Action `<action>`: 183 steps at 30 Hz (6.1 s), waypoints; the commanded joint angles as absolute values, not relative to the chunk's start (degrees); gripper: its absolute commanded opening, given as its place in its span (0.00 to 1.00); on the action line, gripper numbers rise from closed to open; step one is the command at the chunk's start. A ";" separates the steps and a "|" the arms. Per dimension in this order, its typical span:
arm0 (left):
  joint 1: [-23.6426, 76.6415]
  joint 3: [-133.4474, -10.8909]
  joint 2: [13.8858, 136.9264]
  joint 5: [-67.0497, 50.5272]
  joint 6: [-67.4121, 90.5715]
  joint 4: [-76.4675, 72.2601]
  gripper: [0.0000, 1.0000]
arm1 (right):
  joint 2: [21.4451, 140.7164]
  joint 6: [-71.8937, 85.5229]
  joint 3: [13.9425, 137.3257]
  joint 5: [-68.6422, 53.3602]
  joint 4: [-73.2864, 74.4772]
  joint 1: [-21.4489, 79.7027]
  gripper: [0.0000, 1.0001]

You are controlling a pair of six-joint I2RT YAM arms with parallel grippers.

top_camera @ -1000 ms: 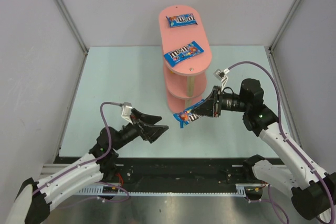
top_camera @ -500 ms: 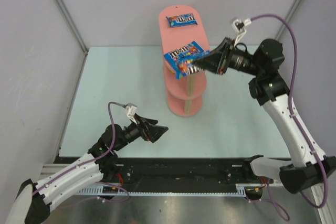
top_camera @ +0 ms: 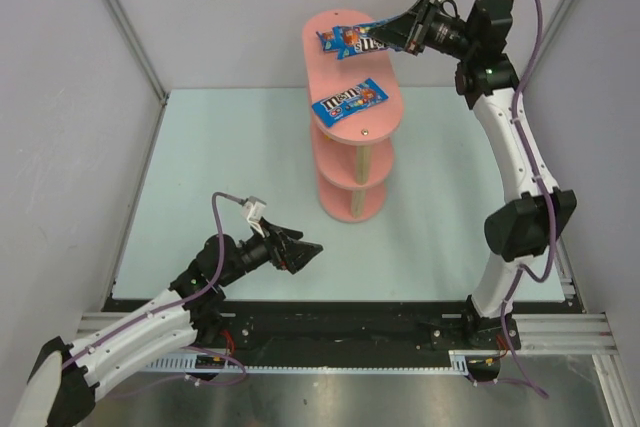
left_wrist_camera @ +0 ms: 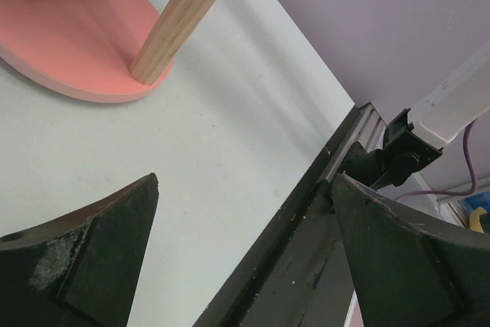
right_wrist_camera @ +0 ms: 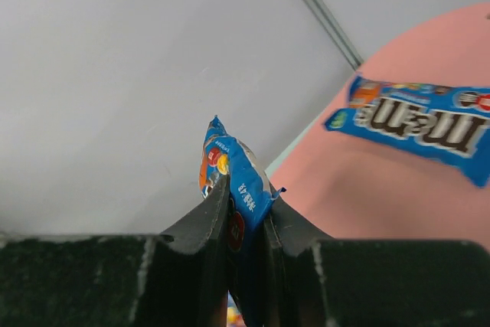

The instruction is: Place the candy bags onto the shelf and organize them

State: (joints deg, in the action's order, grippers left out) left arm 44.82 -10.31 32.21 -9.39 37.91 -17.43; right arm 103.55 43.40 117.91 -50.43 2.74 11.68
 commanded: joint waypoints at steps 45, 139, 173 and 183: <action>44.38 -10.46 31.73 -10.46 38.50 -20.48 1.00 | 113.03 40.61 122.61 -51.15 10.20 12.48 0.41; 44.38 -8.79 24.96 -9.14 39.37 -15.21 1.00 | 91.58 17.05 106.70 -34.80 34.90 16.61 0.19; 44.38 -6.94 24.52 -8.17 40.43 -16.52 1.00 | 86.83 26.54 101.78 -23.73 26.55 15.03 0.00; 44.38 -6.86 24.96 -8.17 40.43 -17.05 1.00 | 87.36 26.98 102.13 -21.18 25.84 15.21 0.00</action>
State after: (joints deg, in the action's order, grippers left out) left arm 44.82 -7.22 24.97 -8.88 39.62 -15.31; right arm 87.57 26.17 101.36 -23.09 28.60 15.00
